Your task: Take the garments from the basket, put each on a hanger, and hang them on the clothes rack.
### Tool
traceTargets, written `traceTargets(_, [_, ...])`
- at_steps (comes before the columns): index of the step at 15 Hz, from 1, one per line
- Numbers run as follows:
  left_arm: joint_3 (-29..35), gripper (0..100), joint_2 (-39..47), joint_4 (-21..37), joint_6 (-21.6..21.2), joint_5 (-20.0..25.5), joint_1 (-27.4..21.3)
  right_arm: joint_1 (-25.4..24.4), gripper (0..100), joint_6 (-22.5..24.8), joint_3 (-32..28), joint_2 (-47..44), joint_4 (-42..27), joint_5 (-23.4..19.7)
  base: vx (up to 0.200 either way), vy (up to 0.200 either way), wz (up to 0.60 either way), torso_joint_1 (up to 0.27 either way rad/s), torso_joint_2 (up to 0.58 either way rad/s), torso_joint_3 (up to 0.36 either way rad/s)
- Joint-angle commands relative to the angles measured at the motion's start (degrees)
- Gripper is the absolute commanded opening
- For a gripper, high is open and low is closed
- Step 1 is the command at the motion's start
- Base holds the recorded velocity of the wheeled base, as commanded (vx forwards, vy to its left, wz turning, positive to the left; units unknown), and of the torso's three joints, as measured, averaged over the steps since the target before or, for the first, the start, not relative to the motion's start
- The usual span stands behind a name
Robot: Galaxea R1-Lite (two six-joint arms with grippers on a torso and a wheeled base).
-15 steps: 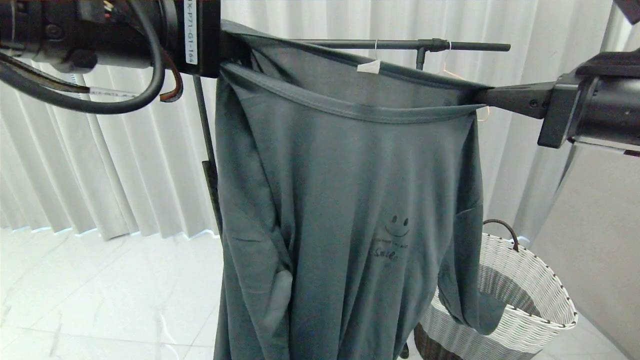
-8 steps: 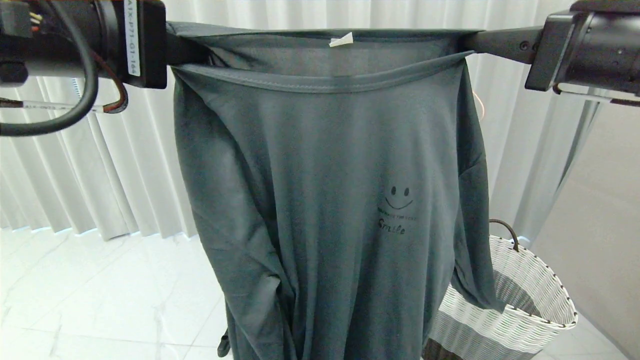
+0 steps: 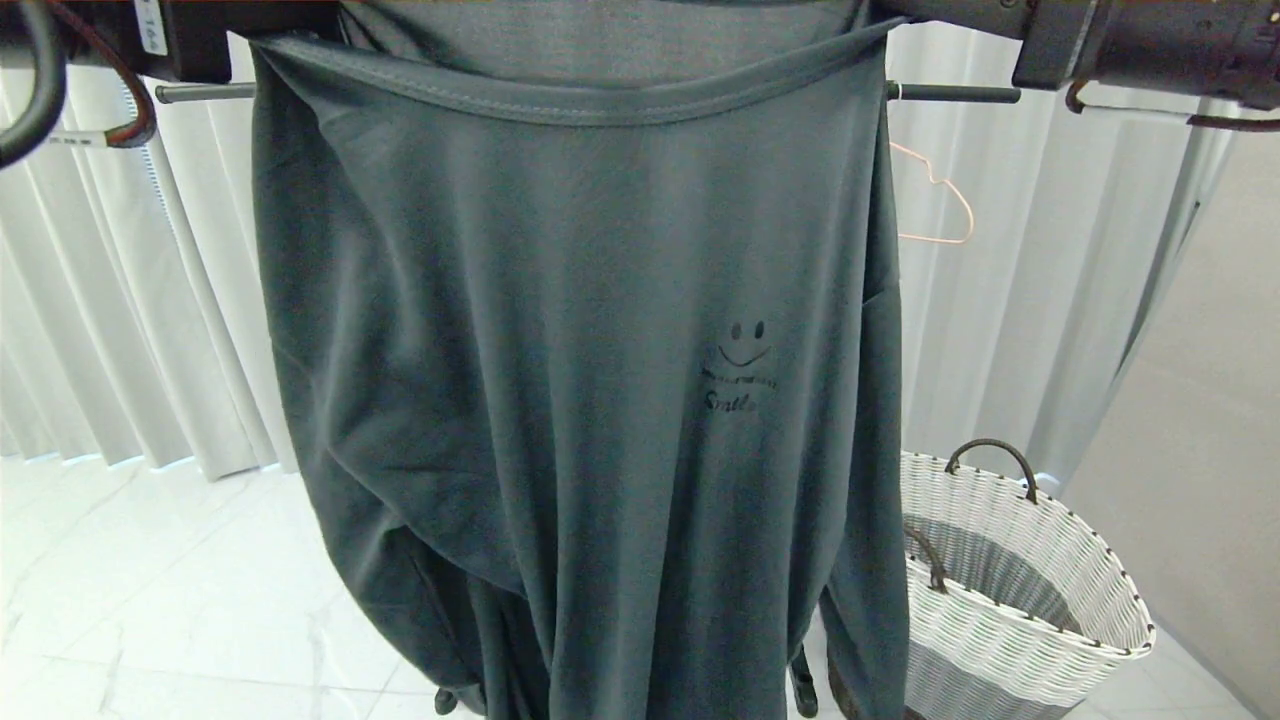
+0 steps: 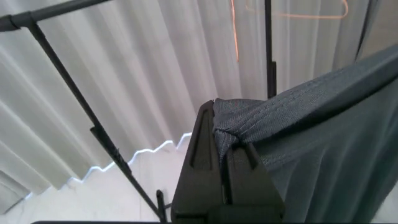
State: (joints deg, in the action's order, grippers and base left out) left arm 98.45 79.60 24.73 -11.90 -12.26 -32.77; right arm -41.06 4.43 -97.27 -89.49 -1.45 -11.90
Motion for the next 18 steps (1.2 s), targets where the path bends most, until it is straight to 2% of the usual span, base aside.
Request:
traceTargets(1, [-0.2,0,0.3,0.1,0.0,0.1,-0.4,0.1,0,0.1,-0.7,-0.9,-0.3,0.1,0.000,0.000,0.00,0.000,0.00,0.000])
traceTargets(3, [-1.2,0,0.9,0.1,0.5,0.2,-3.3,1.7,0,0.1,0.6,0.7,-3.1,2.2,0.000,0.000,0.00,0.000,0.00,0.000])
traceTargets(5, [-4.6,0,1.9,-0.1,0.8,0.3,-5.1,4.8,0,0.1,5.2,5.0,-5.2,3.6,0.000,0.000,0.00,0.000,0.00,0.000])
traceTargets(8, [-8.8,0,4.7,-7.3,0.8,0.3,-6.6,7.0,0,0.1,9.8,10.0,-7.9,3.5,0.000,0.000,0.00,0.000,0.00,0.000])
traceTargets(11, [-15.5,0,4.3,-10.2,1.6,0.3,-9.0,7.9,0,0.1,16.2,14.6,-11.0,3.7,0.000,0.000,0.00,0.000,0.00,0.000])
traceTargets(13, [-13.9,0,4.9,-13.2,2.0,0.2,-10.1,9.4,0,0.1,16.2,15.2,-10.2,3.5,0.000,0.000,0.00,0.000,0.00,0.000])
traceTargets(15, [-11.8,0,5.5,-13.2,2.1,0.3,-10.1,10.3,0,0.1,16.2,15.0,-7.6,3.0,0.000,0.000,0.00,0.000,0.00,0.000])
traceTargets(17, [-10.8,0,6.0,-13.9,2.1,0.3,-9.4,11.1,0,0.1,16.0,15.5,-8.7,3.0,0.000,0.000,0.00,0.000,0.00,0.000])
traceTargets(18, [-9.9,0,6.8,-15.2,2.0,0.3,-9.4,11.8,0,0.1,14.4,16.4,-11.9,2.6,0.000,0.000,0.00,0.000,0.00,0.000])
